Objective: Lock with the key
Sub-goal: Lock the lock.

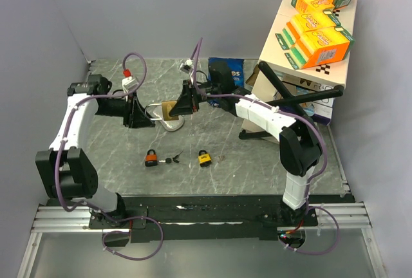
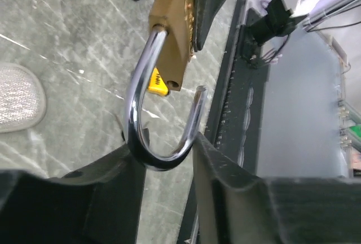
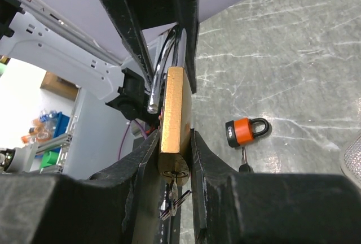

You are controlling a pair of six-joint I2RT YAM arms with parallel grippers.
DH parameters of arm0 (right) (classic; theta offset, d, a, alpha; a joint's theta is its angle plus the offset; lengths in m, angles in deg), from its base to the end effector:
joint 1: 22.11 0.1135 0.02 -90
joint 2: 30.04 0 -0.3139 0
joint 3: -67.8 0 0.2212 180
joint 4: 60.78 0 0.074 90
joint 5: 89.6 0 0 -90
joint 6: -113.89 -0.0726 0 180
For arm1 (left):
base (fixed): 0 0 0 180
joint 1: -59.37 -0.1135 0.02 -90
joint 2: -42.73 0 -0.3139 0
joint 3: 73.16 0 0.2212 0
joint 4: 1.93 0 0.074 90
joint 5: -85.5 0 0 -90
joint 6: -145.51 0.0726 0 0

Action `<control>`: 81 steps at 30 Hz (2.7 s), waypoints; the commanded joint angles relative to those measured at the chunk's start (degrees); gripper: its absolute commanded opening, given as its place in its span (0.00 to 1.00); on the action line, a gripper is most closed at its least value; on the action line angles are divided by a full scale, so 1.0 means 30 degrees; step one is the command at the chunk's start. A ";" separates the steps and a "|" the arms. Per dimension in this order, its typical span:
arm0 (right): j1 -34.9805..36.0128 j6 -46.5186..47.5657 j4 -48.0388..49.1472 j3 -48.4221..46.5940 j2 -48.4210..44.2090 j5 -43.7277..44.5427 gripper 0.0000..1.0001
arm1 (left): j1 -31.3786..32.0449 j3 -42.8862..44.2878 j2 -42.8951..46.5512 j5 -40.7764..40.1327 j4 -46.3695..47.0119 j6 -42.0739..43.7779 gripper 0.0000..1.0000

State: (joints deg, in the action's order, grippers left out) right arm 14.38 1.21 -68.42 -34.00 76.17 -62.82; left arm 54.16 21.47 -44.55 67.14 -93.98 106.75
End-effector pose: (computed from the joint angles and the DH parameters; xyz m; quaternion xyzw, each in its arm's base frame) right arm 0.3092 0.3093 0.3756 -0.4069 0.6176 0.6188 0.2647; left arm 0.2387 -0.0474 0.3589 0.3416 0.7349 -0.4974 0.3095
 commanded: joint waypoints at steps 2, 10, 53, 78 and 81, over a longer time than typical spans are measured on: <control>0.0082 -0.0585 0.2163 -0.0932 -0.0747 -0.1308 0.00 | 0.0156 -0.1187 0.2051 -0.1488 0.5242 -0.4122 0.23; 0.0112 0.0438 0.1082 -0.1254 -0.0805 -0.1426 0.00 | 0.0155 -0.0990 0.2642 -0.0503 0.4032 -0.1707 0.41; 0.0434 0.2283 0.0115 -0.2777 -0.0776 -0.1778 0.00 | 0.1415 0.0538 0.0911 0.0787 -0.0724 0.2930 0.01; 0.0024 0.4951 -0.1556 -0.2895 -0.2826 -0.0431 0.00 | -0.1514 0.6515 0.1583 -0.3222 0.5217 -0.5708 0.96; 0.0053 0.5243 -0.1936 -0.2866 -0.3382 0.0037 0.00 | -0.1485 0.6194 0.2638 -0.4248 0.9344 -0.9515 0.96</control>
State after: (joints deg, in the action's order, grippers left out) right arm 14.71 15.68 -77.47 -39.46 73.50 -62.88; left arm 49.79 38.83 -41.49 58.64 -81.43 93.57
